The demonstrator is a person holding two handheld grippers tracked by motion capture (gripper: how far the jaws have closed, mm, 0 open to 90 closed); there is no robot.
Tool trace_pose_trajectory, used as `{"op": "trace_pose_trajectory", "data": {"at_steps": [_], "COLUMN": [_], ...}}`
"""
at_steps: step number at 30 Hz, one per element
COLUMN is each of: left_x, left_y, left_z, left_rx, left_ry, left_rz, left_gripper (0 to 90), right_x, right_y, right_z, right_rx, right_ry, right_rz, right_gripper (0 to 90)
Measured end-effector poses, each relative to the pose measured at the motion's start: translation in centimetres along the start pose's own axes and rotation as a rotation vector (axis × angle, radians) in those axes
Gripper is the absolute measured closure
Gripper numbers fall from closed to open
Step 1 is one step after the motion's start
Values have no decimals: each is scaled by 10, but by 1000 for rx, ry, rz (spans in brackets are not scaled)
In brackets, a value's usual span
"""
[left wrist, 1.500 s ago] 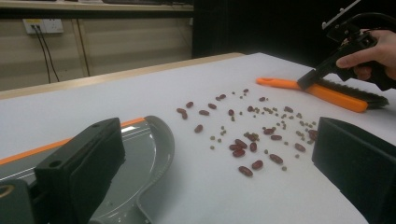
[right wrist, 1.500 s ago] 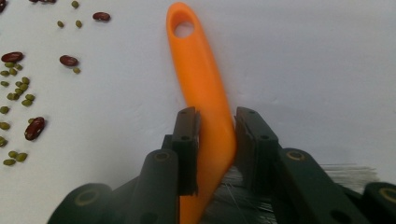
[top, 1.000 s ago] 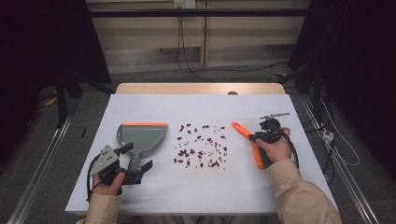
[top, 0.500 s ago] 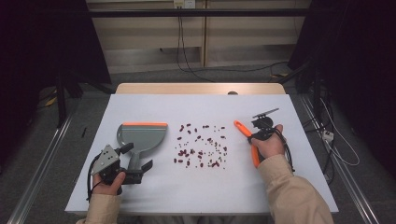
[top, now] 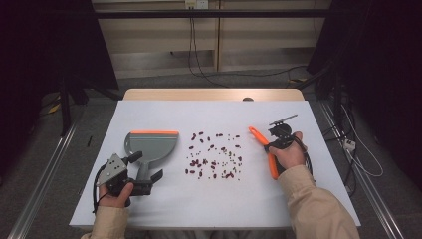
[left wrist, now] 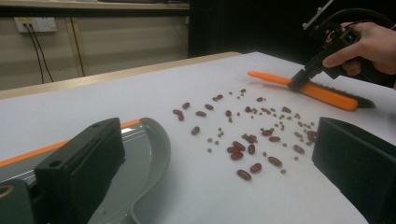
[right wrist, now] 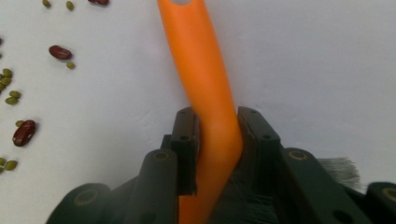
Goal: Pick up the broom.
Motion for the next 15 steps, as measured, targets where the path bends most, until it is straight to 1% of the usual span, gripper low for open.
{"op": "trace_pose_trajectory", "data": {"at_steps": [2,3,4,5,6,9,11,12,13,14,15], "left_x": [1,1,2,2,4,10,15,17,20,26,26], "left_y": [0,0,-1,-1,-1,-3,-5,-7,-10,-15,-15], "left_z": [2,2,4,4,5,10,15,18,23,33,33], "left_rx": [-2,-2,3,3,6,4,15,9,-10,-33,-33], "left_ry": [2,2,-12,-12,-21,-16,-18,-12,-2,-5,-5], "left_rz": [0,0,-2,-2,-6,5,-1,-4,-3,-9,-9], "left_gripper": [20,20,20,20,20,20,20,20,20,20,19], "right_x": [0,0,0,-1,-2,-5,-6,-6,-9,-9,-10], "right_y": [5,7,10,13,16,27,35,35,43,46,50], "right_z": [1,2,2,2,2,2,0,0,-5,-7,-10], "right_rx": [11,24,27,32,41,47,62,62,73,76,92], "right_ry": [1,0,-2,1,-3,-9,-3,-3,-4,-3,-10], "right_rz": [44,56,79,106,127,224,294,294,354,394,425], "right_gripper": [696,697,697,697,697,698,697,697,698,698,699]}}
Point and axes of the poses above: each handheld gripper's, and its own axes: y roughly backward along the jaws, x roughly out of its top, z roughly to its right, the point moved 6 cm from there along -y, roughly forward along the jaws, and after that the axes turned 4 degrees about y, right-handed, at the moved point
